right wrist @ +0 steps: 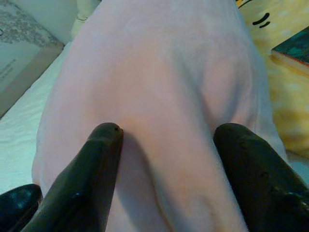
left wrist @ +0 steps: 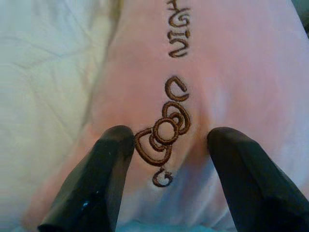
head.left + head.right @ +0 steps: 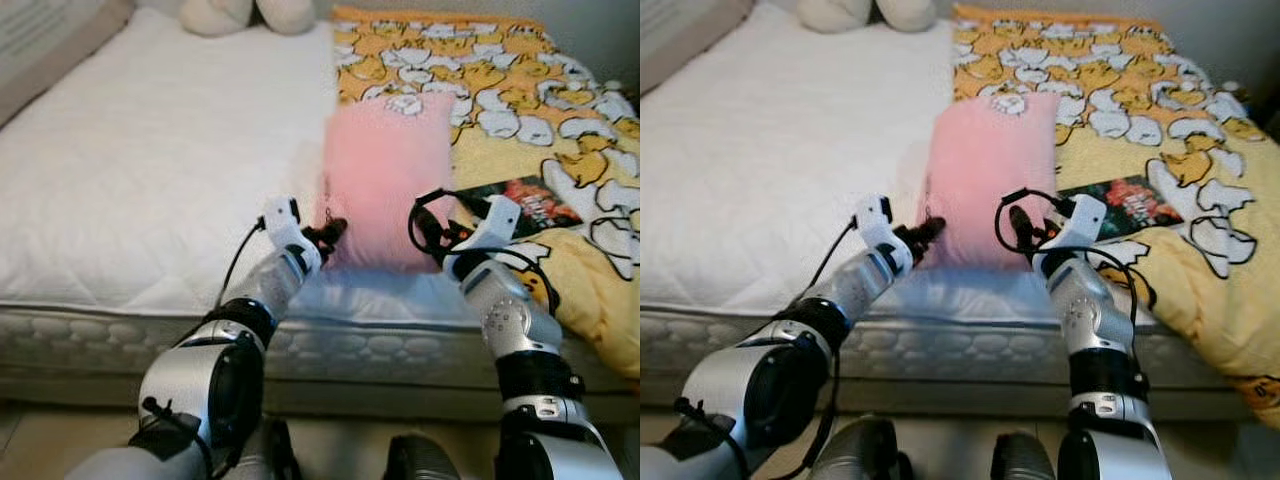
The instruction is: Clean up the room
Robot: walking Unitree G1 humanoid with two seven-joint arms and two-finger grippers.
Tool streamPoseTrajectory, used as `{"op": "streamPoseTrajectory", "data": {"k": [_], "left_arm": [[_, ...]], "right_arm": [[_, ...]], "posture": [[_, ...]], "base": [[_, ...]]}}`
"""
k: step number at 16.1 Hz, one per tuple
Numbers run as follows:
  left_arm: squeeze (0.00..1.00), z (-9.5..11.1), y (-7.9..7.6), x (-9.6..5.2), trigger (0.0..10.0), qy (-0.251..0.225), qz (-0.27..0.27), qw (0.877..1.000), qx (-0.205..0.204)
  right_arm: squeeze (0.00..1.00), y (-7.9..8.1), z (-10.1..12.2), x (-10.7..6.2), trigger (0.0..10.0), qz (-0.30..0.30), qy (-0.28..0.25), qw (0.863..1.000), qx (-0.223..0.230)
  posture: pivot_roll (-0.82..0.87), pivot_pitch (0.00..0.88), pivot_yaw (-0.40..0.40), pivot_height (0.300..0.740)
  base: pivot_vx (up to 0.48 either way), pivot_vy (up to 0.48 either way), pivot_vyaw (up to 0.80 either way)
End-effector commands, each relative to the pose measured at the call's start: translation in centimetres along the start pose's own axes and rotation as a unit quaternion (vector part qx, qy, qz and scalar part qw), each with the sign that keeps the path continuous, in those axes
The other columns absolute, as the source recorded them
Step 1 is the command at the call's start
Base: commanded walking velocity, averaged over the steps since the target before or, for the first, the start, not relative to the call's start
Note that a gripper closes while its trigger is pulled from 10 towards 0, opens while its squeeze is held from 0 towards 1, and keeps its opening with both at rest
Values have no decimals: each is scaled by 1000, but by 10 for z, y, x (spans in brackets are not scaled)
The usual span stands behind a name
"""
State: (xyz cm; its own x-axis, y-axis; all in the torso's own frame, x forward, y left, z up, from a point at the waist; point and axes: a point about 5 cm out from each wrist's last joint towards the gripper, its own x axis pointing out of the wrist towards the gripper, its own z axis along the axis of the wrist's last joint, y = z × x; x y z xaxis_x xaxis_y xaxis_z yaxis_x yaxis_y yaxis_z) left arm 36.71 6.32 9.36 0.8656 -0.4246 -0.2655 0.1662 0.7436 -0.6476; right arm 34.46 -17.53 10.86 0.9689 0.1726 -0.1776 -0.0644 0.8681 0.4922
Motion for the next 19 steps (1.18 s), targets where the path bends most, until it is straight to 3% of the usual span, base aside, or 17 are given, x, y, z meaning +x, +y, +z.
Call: {"op": "streamPoseTrajectory", "data": {"k": [1, 4, 6, 7, 8, 9, 11, 12, 14, 15, 16, 19], "left_arm": [[0, 2, -11, 3, 0, 0, -19, 1000, -8], [0, 2, -13, 4, 0, -2, -28, 1000, -10], [0, 2, -12, 4, 0, 4, -24, 1000, 16], [0, 5, -11, 4, 1569, 4, -16, 999, 44], [0, 18, -12, 4, 10000, -16, -12, 992, 127], [0, 30, -15, 4, 10000, -38, -13, 985, 170], [0, 59, -25, 1, 10000, -104, -25, 952, 286], [0, 67, -28, -1, 10000, -124, -32, 938, 321], [0, 70, -26, -4, 10000, -136, -24, 924, 358], [184, 72, -24, -6, 10000, -146, -25, 917, 369], [1000, 71, -21, -7, 10000, -149, -28, 915, 374], [1000, 69, -7, -11, 10000, -141, -2, 915, 379]], "right_arm": [[0, -1, 3, -2, 0, 5, -2, 1000, -12], [0, 1, 4, -2, 0, 9, -6, 1000, -12], [0, 0, 4, -3, 0, 11, -8, 1000, -15], [0, -1, 4, -4, 0, 9, -9, 1000, -17], [0, -4, 5, -6, 0, 1, -15, 999, -39], [0, -6, 5, -7, 0, -5, -18, 998, -68], [0, -8, 7, -10, 0, -19, -37, 990, -132], [0, -10, 7, -11, 0, -27, -42, 989, -141], [0, -11, 5, -12, 0, -30, -44, 990, -134], [0, -11, 5, -13, 0, -30, -45, 990, -132], [0, -12, 4, -14, 0, -28, -45, 990, -131], [0, -17, -2, -26, 0, -5, -26, 991, -132]], "posture": [[-96, 0, 13, 678], [-95, 0, 15, 678], [-98, 0, 20, 678], [-99, 0, 23, 678], [-100, 0, 25, 678], [-100, 0, 27, 678], [-97, 0, 27, 678], [-97, 0, 27, 678], [-92, 0, 28, 678], [-82, 0, 28, 678], [-82, 0, 28, 678], [-70, 0, 21, 678]], "base": [[0, 0, 0], [0, 0, 0], [0, 0, 0], [0, 0, 0], [0, 0, 0], [0, 0, 0], [0, 0, 0], [0, 0, 0], [0, 0, 0], [0, 0, 0], [0, 0, 0], [0, 0, 0]]}}
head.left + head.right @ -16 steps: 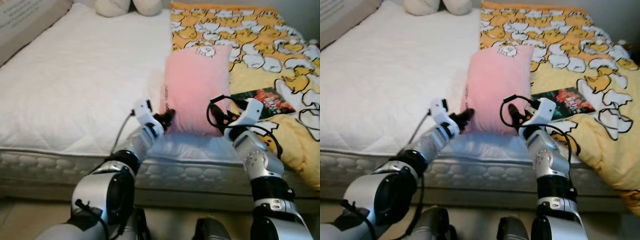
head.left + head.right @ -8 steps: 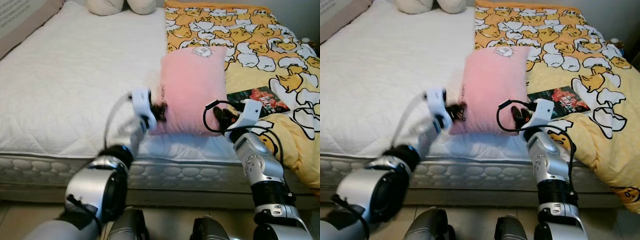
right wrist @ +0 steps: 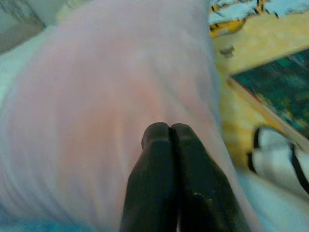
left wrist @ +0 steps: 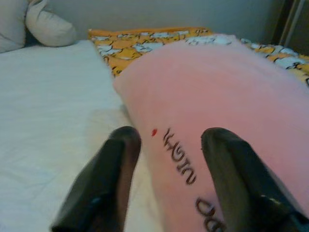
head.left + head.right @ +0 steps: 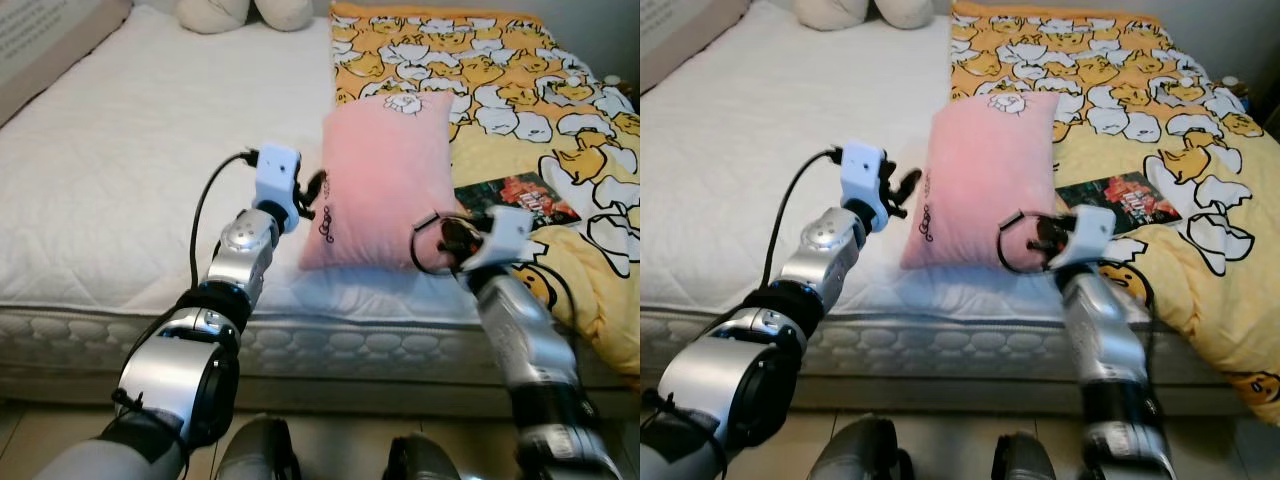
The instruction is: Clean up the room
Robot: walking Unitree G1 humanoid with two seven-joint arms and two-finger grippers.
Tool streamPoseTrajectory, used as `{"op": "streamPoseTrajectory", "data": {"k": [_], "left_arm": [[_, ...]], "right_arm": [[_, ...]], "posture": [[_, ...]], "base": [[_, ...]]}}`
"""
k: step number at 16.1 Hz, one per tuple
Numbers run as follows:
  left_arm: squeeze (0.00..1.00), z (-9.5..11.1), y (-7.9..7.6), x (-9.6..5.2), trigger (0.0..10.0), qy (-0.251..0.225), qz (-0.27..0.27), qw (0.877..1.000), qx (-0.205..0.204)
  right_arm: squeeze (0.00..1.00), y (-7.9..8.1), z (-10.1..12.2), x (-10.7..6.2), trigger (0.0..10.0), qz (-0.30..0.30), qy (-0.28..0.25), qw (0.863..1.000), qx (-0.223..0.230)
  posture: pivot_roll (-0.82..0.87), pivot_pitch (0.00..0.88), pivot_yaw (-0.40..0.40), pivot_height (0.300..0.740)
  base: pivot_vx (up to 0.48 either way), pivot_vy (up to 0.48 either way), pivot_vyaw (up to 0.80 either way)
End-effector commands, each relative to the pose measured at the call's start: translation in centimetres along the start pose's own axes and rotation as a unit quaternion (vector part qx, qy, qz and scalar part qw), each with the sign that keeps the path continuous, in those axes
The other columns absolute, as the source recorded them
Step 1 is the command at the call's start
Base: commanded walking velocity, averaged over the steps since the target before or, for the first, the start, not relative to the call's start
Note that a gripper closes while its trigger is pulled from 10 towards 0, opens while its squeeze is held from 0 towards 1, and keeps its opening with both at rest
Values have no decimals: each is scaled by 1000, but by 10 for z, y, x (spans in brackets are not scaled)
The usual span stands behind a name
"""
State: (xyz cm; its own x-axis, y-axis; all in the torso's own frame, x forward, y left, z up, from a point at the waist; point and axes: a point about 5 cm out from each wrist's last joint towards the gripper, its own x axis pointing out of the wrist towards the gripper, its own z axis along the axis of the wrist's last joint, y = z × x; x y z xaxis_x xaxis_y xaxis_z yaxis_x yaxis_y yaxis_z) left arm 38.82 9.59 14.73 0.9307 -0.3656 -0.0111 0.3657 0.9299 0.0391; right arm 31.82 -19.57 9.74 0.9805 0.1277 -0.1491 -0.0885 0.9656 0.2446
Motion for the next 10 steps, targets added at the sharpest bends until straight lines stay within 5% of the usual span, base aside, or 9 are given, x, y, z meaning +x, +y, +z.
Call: {"op": "streamPoseTrajectory", "data": {"k": [1, 8, 9, 10], "left_arm": [[1000, 2, 5, -1, 10000, -6, 9, 1000, 10], [1000, -6, 1, -4, 10000, -2, -4, 1000, -11], [0, -5, 1, -4, 10000, -3, 2, 1000, -3], [0, -1, 6, -6, 10000, -19, 32, 999, 15]], "right_arm": [[0, 0, 6, -5, 0, 17, 0, 1000, -4], [0, -16, 27, -27, 0, 32, -1, 998, -46], [0, -20, 30, -25, 9059, -4, -14, 996, -84], [1000, -17, 57, -26, 10000, -85, -125, 972, -182]], "posture": [[-70, 0, 19, 678], [-84, 0, 19, 678], [-95, 0, 23, 678], [-95, 0, 31, 678]], "base": [[0, 0, 0], [0, 0, 0], [0, 0, 0], [0, 0, 0]]}}
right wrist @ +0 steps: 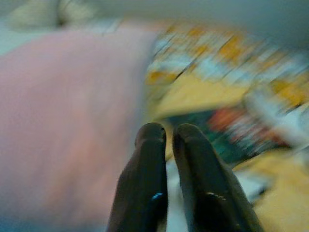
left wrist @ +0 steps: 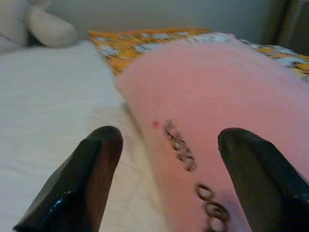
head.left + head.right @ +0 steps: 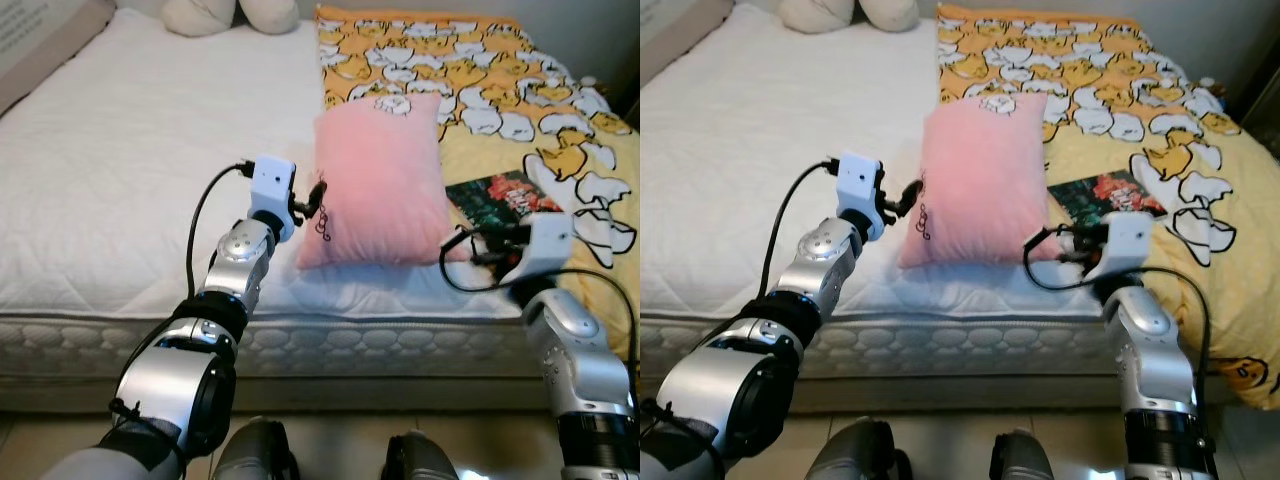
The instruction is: Clean up the room
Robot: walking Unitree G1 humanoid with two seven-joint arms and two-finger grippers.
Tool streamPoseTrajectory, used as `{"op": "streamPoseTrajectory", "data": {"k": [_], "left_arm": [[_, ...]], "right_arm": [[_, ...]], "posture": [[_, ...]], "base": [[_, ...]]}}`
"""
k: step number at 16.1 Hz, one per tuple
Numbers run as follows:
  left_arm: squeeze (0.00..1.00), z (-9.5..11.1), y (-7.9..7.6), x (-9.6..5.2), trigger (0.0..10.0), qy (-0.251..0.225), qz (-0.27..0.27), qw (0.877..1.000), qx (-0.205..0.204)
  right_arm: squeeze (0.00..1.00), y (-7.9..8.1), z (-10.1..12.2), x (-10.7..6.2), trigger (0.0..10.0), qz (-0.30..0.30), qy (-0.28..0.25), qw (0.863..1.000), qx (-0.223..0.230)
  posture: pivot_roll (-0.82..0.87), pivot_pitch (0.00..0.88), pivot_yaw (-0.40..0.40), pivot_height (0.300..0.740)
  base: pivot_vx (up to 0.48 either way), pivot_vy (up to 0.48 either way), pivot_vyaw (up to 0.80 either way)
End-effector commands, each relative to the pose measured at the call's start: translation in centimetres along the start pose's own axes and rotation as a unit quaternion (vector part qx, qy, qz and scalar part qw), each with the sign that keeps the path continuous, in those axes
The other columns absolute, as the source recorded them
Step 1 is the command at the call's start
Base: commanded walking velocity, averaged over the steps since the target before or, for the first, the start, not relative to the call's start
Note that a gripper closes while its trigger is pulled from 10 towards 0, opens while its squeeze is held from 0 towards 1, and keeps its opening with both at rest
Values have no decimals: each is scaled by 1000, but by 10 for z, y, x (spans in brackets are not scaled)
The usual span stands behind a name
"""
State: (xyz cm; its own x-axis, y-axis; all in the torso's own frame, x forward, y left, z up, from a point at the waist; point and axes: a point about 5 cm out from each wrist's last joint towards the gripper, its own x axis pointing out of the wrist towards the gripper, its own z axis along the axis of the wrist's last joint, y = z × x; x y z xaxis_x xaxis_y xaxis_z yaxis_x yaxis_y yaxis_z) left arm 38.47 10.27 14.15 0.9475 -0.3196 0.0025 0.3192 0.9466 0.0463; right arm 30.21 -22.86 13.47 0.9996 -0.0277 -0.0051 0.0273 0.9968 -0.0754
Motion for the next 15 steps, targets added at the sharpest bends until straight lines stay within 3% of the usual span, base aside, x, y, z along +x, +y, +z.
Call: {"op": "streamPoseTrajectory", "data": {"k": [1, 2, 3, 4, 5, 7, 8, 10, 12, 15], "left_arm": [[0, 7, 5, -1, 10000, -25, 26, 999, 16], [0, 11, 14, -5, 10000, -45, 57, 997, 20], [1000, 14, 24, -12, 10000, -64, 81, 994, 19], [1000, 17, 31, -17, 10000, -78, 100, 992, 18], [1000, 12, 39, -35, 10000, -79, 136, 987, 13], [1000, 3, 33, -43, 10000, -71, 139, 987, 22], [1000, -4, 28, -45, 10000, -58, 134, 989, 13], [1000, -8, 19, -47, 10000, -54, 130, 990, 8], [1000, 1, 14, -52, 10000, -60, 121, 991, 15], [1000, 12, 16, -46, 10000, -71, 111, 991, 30]], "right_arm": [[1000, 1, 29, 1, 10000, -44, -85, 995, -35], [1000, 5, 36, -2, 10000, -56, -107, 992, -34], [1000, 9, 38, -6, 10000, -63, -113, 991, -30], [1000, 12, 38, -9, 10000, -66, -114, 991, -25], [1000, 21, 34, -14, 10000, -63, -111, 992, -21], [1000, 29, 29, -11, 10000, -58, -114, 992, -18], [1000, 33, 27, -8, 10000, -58, -117, 991, -16], [1000, 36, 27, -8, 10000, -56, -120, 991, -13], [1000, 42, 29, -6, 10000, -40, -121, 992, -20], [1000, 38, 29, -3, 10000, -47, -125, 991, -23]], "posture": [[-96, 0, 34, 678], [-92, 0, 34, 678], [-88, 0, 34, 678], [-88, 0, 34, 678], [-73, 0, 32, 678], [-45, 0, 39, 678], [-23, 0, 46, 678], [33, 0, -12, 678], [6, 0, 6, 678], [-8, 0, 7, 678]], "base": [[0, 0, 0], [0, 0, 0], [0, 0, 0], [0, 0, 0], [0, 0, 0], [0, 0, 0], [0, 0, 0], [0, 0, 0], [0, 0, 0], [0, 0, 0]]}}
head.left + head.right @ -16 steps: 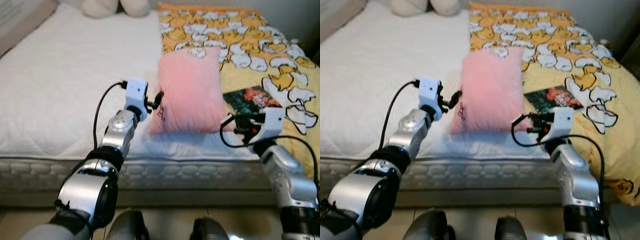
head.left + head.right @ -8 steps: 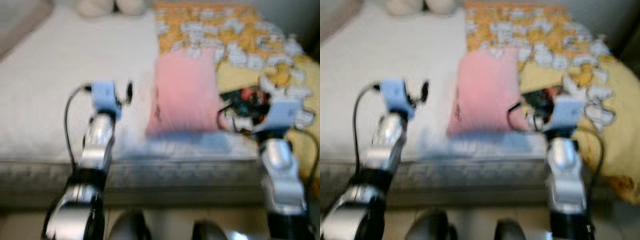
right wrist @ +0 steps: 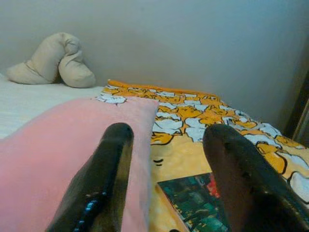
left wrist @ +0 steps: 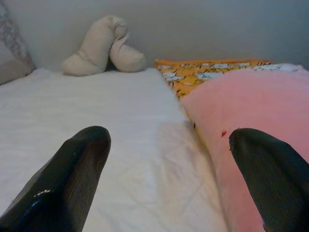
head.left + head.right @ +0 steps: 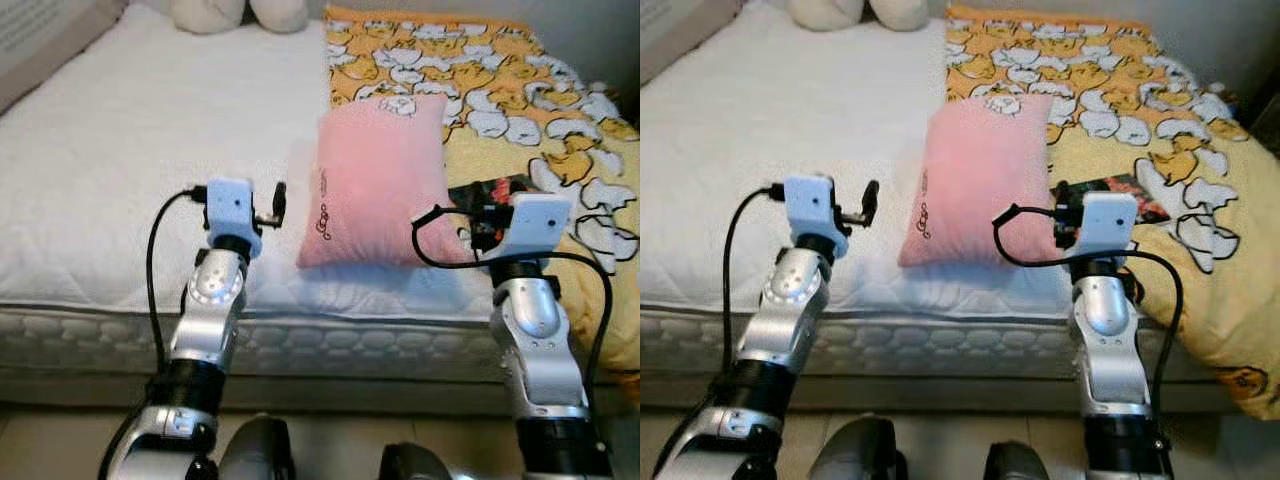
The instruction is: Clean up the room
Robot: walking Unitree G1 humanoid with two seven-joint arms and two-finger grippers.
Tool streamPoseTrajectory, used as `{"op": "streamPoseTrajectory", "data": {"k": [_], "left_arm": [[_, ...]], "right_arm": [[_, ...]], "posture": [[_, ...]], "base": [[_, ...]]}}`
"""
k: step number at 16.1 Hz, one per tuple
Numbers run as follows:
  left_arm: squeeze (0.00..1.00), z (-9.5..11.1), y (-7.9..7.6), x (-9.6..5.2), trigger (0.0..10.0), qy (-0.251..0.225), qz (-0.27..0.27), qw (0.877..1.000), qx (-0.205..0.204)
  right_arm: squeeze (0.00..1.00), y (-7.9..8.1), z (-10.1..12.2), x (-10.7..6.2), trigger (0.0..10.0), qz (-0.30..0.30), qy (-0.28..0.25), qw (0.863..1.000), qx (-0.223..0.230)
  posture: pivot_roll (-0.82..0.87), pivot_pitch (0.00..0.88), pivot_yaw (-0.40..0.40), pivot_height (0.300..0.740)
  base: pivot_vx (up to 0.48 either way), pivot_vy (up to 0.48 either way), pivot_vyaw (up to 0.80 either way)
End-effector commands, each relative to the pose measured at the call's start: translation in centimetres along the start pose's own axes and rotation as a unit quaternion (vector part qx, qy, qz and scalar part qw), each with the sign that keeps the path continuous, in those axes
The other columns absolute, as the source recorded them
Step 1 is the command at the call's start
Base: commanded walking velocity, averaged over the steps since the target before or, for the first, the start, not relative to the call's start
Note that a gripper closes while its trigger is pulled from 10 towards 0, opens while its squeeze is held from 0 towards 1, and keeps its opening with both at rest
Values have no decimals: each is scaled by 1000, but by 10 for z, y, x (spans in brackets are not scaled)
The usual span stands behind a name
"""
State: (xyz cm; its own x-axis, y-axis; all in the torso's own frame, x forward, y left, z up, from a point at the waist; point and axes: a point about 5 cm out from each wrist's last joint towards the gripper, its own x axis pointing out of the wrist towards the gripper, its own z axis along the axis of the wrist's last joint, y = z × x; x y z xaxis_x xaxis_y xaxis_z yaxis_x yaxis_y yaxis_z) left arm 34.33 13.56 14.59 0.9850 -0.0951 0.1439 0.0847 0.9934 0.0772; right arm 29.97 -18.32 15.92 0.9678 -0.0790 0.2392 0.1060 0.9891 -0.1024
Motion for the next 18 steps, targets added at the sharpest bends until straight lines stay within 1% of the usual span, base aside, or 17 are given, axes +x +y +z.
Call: {"op": "streamPoseTrajectory", "data": {"k": [1, 2, 5, 7, 8, 9, 10, 12, 15, 17, 18], "left_arm": [[1000, 10, -2, 8, 10000, -10, -14, 1000, 11], [1000, 10, -3, 8, 10000, -2, -18, 1000, 17], [1000, 1, -6, 6, 10000, 27, -12, 1000, 10], [1000, -3, -6, 4, 10000, 34, -9, 999, 1], [1000, -6, -3, 3, 10000, 37, -3, 999, -2], [1000, -7, 0, 2, 10000, 42, 1, 999, -5], [1000, -11, 5, -3, 10000, 47, 2, 999, 1], [1000, -13, 6, -7, 10000, 54, 5, 999, -1], [1000, -10, 1, -7, 10000, 46, -4, 999, -5], [1000, -9, 1, -6, 10000, 44, -2, 999, -4], [1000, -9, 2, -6, 10000, 45, -10, 999, -18]], "right_arm": [[1000, -6, 0, 2, 10000, -12, -5, 1000, -8], [1000, -5, 0, 3, 10000, -11, -9, 1000, -12], [1000, -6, -4, 3, 10000, -15, -3, 1000, -8], [1000, -6, -9, 3, 10000, -21, 12, 999, 21], [1000, -7, -13, 2, 10000, -27, 27, 998, 49], [1000, -6, -16, 1, 10000, -26, 36, 997, 64], [1000, -6, -20, -1, 10000, -16, 48, 997, 65], [1000, -5, -22, -4, 10000, -10, 50, 997, 57], [1000, -3, -22, -3, 10000, 2, 47, 997, 53], [1000, -1, -20, -1, 10000, 9, 42, 998, 42], [1000, 1, -17, 3, 10000, 20, 36, 999, 9]], "posture": [[-10, 0, 10, 678], [-15, 0, 19, 678], [-20, 0, 21, 678], [-19, 0, 16, 678], [-19, 0, 15, 678], [-20, 0, 14, 678], [-20, 0, 11, 678], [-16, 0, 4, 678], [-12, 0, -2, 678], [-12, 0, -5, 678], [-12, 0, -6, 678]], "base": [[0, 0, 0], [0, 0, 0], [0, 0, 0], [0, 0, 0], [0, 0, 0], [0, 0, 0], [0, 0, 0], [0, 0, 0], [0, 0, 0], [0, 0, 0], [0, -469, 0]]}}
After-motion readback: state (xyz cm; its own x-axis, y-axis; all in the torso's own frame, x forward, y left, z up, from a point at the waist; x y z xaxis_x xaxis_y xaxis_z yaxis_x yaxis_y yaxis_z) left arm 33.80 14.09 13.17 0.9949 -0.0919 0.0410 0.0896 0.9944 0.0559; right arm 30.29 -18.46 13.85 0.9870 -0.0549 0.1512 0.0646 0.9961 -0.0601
